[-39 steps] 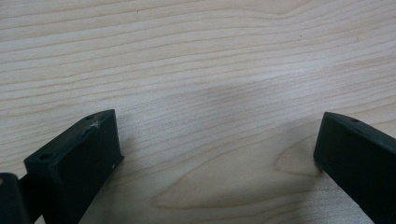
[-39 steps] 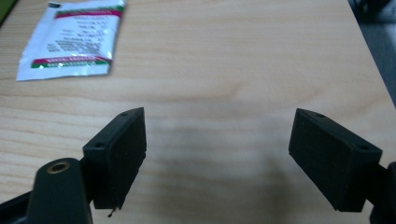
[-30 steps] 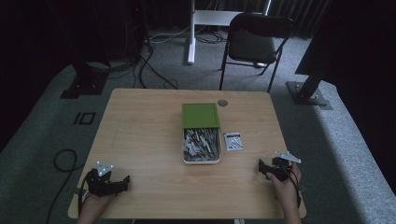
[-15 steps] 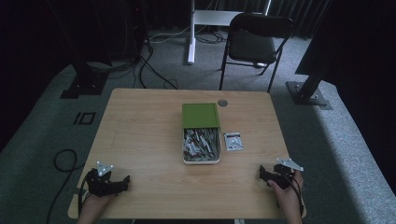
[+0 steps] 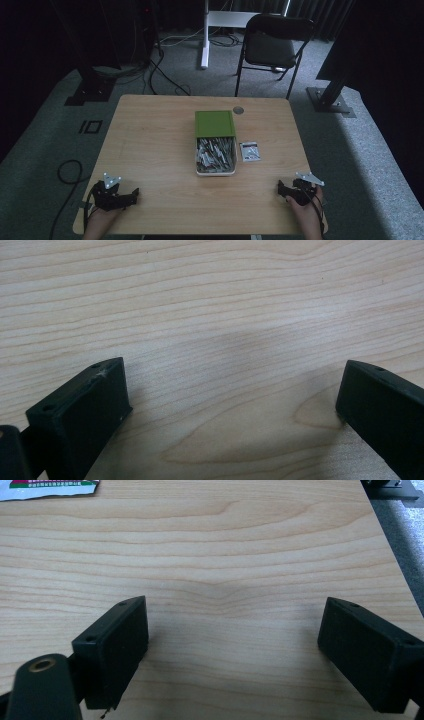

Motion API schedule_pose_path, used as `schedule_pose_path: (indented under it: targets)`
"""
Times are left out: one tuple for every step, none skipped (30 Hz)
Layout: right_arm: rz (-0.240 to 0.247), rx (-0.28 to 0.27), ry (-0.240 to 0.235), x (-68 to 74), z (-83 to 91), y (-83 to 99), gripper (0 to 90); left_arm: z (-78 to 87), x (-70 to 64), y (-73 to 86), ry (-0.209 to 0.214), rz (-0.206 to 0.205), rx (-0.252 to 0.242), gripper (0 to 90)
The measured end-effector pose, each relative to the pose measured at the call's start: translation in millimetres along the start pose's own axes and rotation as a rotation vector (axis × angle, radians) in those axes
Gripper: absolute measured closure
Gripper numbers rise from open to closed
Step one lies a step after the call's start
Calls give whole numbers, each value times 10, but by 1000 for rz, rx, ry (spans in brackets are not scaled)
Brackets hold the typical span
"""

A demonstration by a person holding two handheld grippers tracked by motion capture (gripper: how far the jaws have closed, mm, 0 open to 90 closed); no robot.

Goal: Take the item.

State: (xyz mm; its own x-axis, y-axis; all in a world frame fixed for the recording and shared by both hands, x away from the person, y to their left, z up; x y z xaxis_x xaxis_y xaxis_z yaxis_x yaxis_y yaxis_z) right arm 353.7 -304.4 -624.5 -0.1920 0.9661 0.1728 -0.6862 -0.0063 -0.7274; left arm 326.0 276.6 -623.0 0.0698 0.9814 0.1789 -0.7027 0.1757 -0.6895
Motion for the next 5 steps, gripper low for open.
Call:
schedule_pose_path:
  targets:
    - [0,0,0,0,0,0,125,0,0,0,0,0,0,13]
    - [0,-1,-1,0,0,0,125,0,0,0,0,0,0,13]
    - [0,0,0,0,0,0,125,0,1,0,0,0,0,13]
    - [0,0,0,0,0,0,125,0,0,0,0,0,0,13]
    - [0,0,0,0,0,0,125,0,0,0,0,0,0,14]
Point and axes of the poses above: each handheld gripper's, and its own axes: z roughly backward along the jaws, y roughly out of its underside, x roughly to its left, the point moved 10 cm from there along -z, roughly forward along the jaws, and after that the axes turned 13 degrees about -y, right-handed, at the moved point
